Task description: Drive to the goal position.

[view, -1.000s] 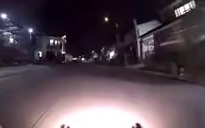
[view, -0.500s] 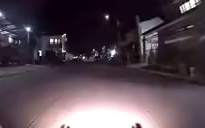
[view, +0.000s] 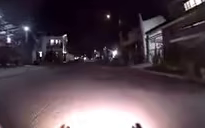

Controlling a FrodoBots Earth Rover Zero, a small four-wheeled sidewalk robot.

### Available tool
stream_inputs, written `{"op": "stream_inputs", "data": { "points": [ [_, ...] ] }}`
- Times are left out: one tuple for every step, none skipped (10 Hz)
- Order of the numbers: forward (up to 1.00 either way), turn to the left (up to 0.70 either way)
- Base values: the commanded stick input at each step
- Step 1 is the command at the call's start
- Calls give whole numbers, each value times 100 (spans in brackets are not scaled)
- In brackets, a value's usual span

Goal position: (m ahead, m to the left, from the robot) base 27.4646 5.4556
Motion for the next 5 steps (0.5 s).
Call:
{"op": "stream_inputs", "data": {
  "points": [
    [85, 0],
    [85, 0],
    [85, 0],
    [85, 0],
    [85, 0]
  ]
}}
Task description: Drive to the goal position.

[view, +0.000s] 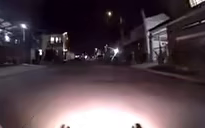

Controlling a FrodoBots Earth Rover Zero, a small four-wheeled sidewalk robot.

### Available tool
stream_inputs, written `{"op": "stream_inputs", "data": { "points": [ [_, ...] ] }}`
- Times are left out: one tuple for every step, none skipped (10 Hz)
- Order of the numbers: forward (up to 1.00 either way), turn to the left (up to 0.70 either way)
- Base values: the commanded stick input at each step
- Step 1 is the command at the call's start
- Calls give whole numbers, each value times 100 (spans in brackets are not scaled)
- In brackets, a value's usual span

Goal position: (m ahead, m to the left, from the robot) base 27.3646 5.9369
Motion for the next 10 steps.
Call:
{"op": "stream_inputs", "data": {
  "points": [
    [85, 0],
    [85, 0],
    [85, 0],
    [85, 0],
    [85, 0],
    [85, 0],
    [85, 0],
    [85, 0],
    [85, 0],
    [85, 0]
  ]
}}
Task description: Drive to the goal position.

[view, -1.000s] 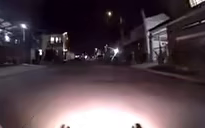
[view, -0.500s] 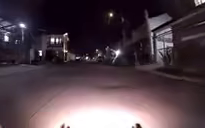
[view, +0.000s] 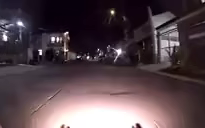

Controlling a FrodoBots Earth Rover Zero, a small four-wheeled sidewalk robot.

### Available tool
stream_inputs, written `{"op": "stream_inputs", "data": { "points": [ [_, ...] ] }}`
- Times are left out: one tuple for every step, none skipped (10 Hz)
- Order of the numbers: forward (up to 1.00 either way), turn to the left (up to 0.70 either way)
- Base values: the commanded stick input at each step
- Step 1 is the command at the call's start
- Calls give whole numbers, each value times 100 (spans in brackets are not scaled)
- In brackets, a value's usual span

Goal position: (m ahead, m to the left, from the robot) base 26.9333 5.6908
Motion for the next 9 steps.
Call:
{"op": "stream_inputs", "data": {
  "points": [
    [85, 0],
    [85, 0],
    [85, 0],
    [85, 0],
    [85, 0],
    [85, 0],
    [85, 0],
    [85, 0],
    [85, 0]
  ]
}}
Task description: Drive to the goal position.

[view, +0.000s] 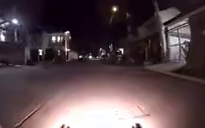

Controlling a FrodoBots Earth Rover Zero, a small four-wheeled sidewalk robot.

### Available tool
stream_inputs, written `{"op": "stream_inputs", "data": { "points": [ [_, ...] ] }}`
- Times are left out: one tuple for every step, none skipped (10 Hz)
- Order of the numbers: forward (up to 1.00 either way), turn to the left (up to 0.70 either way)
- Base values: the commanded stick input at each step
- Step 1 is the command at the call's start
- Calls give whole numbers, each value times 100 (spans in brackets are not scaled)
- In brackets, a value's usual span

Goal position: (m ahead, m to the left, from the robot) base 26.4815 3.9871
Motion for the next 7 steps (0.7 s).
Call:
{"op": "stream_inputs", "data": {
  "points": [
    [85, 0],
    [85, 0],
    [85, 0],
    [85, 0],
    [85, 0],
    [85, 0],
    [85, 0]
  ]
}}
